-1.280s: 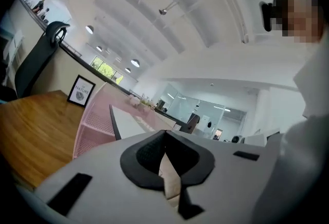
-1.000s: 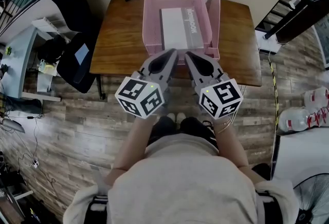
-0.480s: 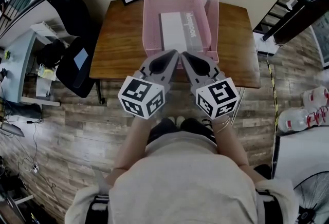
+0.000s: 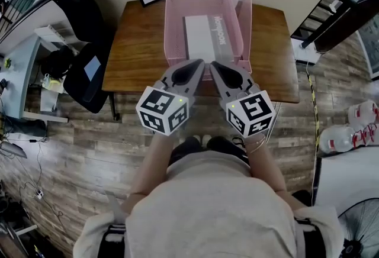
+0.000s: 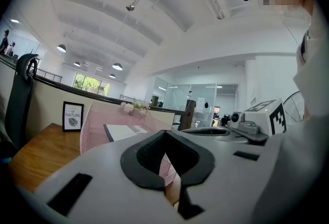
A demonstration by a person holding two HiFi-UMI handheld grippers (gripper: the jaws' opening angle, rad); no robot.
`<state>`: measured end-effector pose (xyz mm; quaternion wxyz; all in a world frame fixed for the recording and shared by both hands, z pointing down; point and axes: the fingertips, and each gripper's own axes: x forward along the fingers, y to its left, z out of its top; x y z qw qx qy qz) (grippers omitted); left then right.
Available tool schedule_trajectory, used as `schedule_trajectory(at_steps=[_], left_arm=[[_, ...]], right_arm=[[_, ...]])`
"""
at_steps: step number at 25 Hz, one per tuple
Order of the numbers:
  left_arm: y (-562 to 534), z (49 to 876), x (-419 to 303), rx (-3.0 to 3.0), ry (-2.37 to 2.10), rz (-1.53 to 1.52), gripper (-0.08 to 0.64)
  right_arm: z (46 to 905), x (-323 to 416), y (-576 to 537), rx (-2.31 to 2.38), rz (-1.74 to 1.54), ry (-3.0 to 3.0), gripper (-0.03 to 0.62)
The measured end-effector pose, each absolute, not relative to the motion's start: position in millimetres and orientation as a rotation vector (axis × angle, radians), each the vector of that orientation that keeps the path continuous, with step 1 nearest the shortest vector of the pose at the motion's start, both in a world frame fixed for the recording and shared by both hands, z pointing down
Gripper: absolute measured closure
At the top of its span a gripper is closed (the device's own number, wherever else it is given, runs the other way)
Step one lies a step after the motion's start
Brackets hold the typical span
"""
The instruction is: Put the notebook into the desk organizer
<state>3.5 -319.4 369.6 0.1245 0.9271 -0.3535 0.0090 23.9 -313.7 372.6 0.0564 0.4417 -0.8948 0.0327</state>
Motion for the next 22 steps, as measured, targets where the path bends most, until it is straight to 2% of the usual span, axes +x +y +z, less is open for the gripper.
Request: schedule_trajectory(at_steps=[22], left_arm=[[-316, 381, 9, 2.749, -0.998, 0.108, 0.549]], right_arm=[[380, 31, -312, 1.35, 0.119, -2.688, 0.583]])
